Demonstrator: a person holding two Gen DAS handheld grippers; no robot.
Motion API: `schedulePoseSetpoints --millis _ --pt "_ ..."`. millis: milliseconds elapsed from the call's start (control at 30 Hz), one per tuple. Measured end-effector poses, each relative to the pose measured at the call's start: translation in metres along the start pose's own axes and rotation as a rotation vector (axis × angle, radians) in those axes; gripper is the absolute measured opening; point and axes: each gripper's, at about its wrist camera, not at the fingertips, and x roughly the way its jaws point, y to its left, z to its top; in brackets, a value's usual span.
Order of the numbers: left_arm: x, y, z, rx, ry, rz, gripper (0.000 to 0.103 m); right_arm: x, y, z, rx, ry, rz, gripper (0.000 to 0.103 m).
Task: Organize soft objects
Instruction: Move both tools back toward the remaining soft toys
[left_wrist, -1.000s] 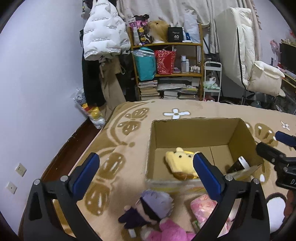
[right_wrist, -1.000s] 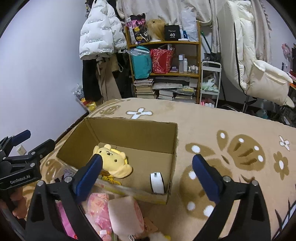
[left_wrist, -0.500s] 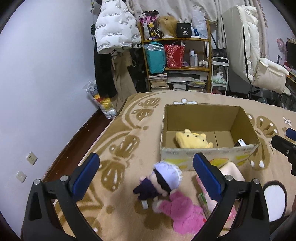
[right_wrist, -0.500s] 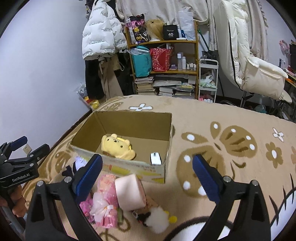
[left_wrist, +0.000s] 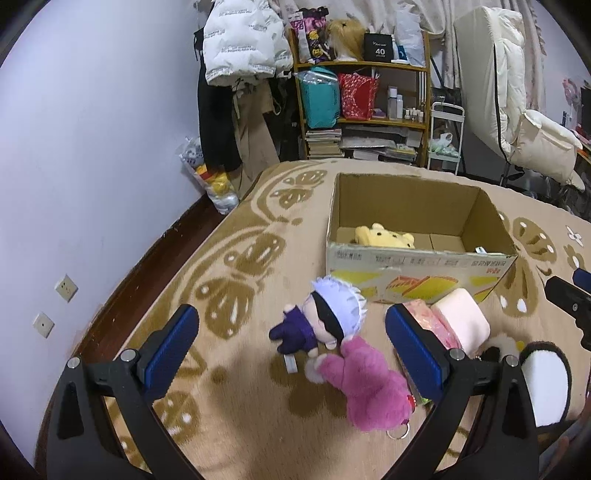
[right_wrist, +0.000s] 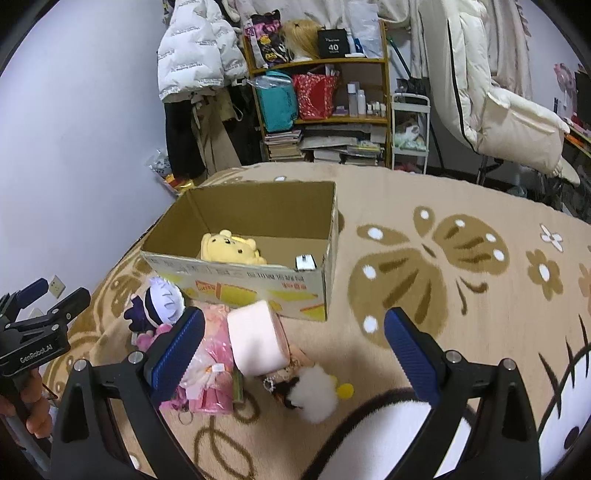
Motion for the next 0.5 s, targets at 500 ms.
schedulePoseSetpoints --millis 500 --pt "0.032 -0.003 -0.02 -0.013 0.075 0.012 0.1 0.024 -0.014 -0.019 0.063 0.085 -0.025 0.102"
